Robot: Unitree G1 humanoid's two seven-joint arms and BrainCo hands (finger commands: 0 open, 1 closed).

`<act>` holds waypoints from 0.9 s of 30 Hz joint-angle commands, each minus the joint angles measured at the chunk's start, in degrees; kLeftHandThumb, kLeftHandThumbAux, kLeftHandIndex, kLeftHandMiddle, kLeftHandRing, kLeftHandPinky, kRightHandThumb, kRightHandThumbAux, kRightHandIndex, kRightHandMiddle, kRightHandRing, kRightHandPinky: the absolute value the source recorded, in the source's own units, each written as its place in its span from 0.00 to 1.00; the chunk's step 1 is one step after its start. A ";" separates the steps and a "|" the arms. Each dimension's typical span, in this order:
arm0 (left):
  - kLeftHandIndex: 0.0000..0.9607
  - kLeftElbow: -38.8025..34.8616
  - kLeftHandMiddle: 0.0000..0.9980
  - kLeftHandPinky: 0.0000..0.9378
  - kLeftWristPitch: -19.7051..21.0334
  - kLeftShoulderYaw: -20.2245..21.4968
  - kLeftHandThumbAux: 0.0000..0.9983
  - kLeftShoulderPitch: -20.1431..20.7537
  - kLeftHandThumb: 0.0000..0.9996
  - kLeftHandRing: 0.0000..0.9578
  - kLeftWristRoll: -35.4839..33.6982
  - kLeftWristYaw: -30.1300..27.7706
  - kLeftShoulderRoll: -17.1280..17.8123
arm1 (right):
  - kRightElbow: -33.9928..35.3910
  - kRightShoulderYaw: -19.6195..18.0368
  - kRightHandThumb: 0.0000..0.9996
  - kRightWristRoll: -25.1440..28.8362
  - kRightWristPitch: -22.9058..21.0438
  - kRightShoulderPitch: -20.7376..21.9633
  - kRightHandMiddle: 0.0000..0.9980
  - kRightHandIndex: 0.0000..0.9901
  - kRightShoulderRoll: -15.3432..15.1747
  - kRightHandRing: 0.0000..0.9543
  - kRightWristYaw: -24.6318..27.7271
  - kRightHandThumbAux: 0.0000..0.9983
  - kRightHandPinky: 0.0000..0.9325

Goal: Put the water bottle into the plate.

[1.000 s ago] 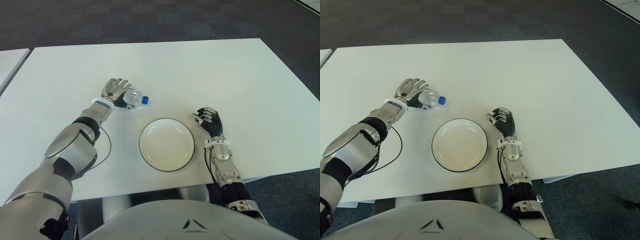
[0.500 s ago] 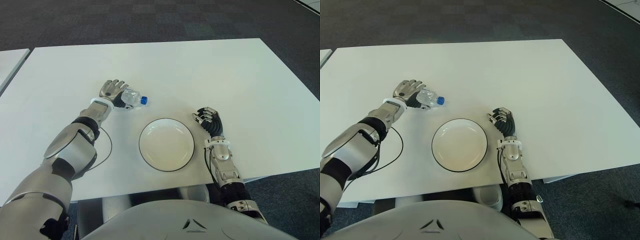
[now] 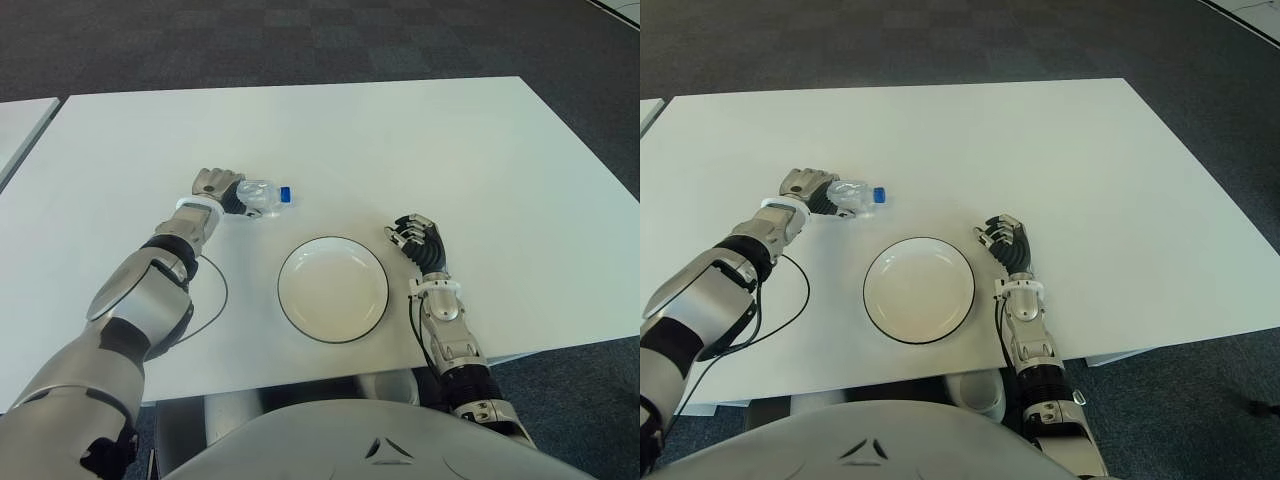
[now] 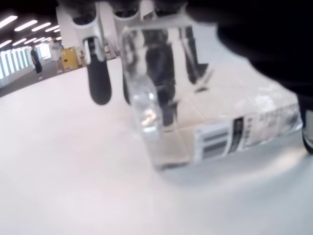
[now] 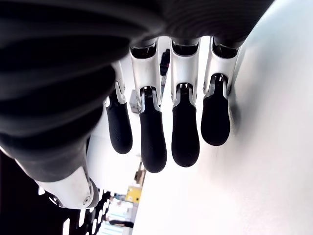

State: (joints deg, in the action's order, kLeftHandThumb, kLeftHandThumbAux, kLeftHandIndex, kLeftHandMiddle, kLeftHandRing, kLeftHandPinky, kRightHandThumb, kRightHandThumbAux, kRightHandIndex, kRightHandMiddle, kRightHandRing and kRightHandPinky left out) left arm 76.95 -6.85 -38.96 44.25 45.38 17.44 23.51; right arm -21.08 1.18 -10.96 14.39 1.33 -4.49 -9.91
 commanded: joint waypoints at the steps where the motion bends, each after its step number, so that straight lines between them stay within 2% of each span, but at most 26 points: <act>1: 0.36 2.00 0.48 0.69 0.24 0.90 0.66 -4.70 0.93 0.57 -0.73 -3.37 0.33 | -1.33 -0.07 0.71 0.14 -0.84 -0.17 0.58 0.43 0.05 0.64 0.13 0.73 0.68; 4: 0.37 1.91 0.50 0.78 -0.03 1.88 0.66 -4.92 0.94 0.58 -1.49 -2.97 0.33 | -1.60 -0.09 0.71 0.20 -0.61 0.01 0.58 0.43 -0.03 0.64 0.21 0.73 0.68; 8: 0.38 1.83 0.50 0.85 -0.36 3.04 0.66 -5.20 0.94 0.57 -2.34 -2.59 0.36 | -2.06 -0.01 0.71 0.03 -0.28 0.27 0.58 0.43 -0.17 0.64 0.14 0.73 0.67; 16: 0.38 1.83 0.51 0.88 -0.51 4.76 0.66 -5.46 0.95 0.56 -3.41 -2.89 0.36 | -2.32 -0.02 0.71 0.13 -0.41 0.52 0.58 0.43 -0.14 0.64 0.20 0.73 0.67; 27: 0.38 1.76 0.51 0.85 -0.37 6.43 0.66 -5.38 0.95 0.56 -4.63 -3.65 0.14 | -1.74 0.00 0.71 -0.02 -1.98 0.69 0.58 0.43 0.03 0.63 0.06 0.73 0.67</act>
State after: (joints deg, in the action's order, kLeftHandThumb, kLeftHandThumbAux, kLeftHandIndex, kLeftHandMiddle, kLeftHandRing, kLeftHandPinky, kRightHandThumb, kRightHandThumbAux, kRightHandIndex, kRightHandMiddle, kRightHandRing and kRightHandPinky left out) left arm 76.93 -8.05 -32.35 42.28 40.52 16.86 23.76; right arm -22.18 1.15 -10.96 14.24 2.30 -4.69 -9.91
